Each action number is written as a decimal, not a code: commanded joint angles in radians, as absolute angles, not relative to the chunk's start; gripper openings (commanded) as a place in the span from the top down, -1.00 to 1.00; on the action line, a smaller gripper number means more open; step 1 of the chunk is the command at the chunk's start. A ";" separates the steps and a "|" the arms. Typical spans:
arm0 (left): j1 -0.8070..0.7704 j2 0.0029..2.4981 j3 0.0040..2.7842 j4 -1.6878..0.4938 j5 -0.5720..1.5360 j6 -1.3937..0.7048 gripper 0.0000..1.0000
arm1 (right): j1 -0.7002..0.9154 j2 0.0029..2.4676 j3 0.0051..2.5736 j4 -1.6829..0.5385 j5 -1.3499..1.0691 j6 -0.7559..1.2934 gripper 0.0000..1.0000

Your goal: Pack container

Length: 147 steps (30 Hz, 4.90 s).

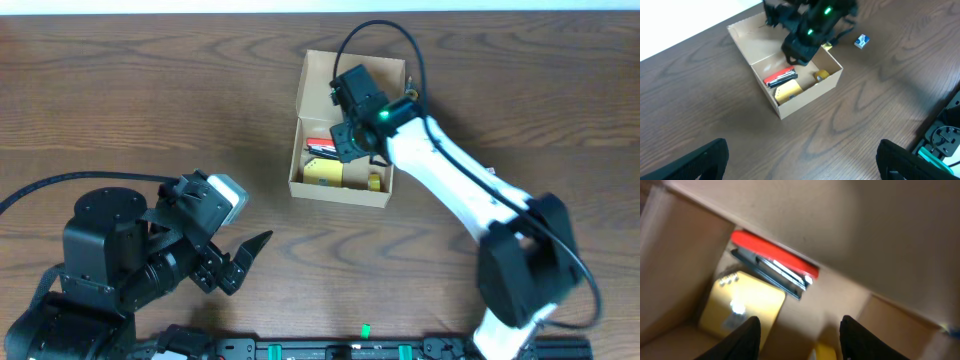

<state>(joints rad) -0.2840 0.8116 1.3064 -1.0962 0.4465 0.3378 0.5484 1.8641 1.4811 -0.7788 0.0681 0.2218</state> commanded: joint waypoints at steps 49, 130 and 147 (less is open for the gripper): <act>-0.282 0.811 1.325 -1.097 0.461 0.344 -0.90 | 0.418 1.708 1.221 -0.694 0.104 0.318 0.62; -0.282 0.811 1.325 -1.097 0.461 0.344 -0.90 | 0.485 1.806 1.387 -0.819 -0.146 0.004 0.15; -0.282 0.811 1.325 -1.097 0.461 0.345 -0.90 | 0.466 1.799 1.590 -0.779 -0.112 0.089 0.97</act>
<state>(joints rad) -0.2840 0.8116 1.3064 -1.0966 0.4465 0.3378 0.4805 1.8004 1.5089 -0.7776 -0.1246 0.0795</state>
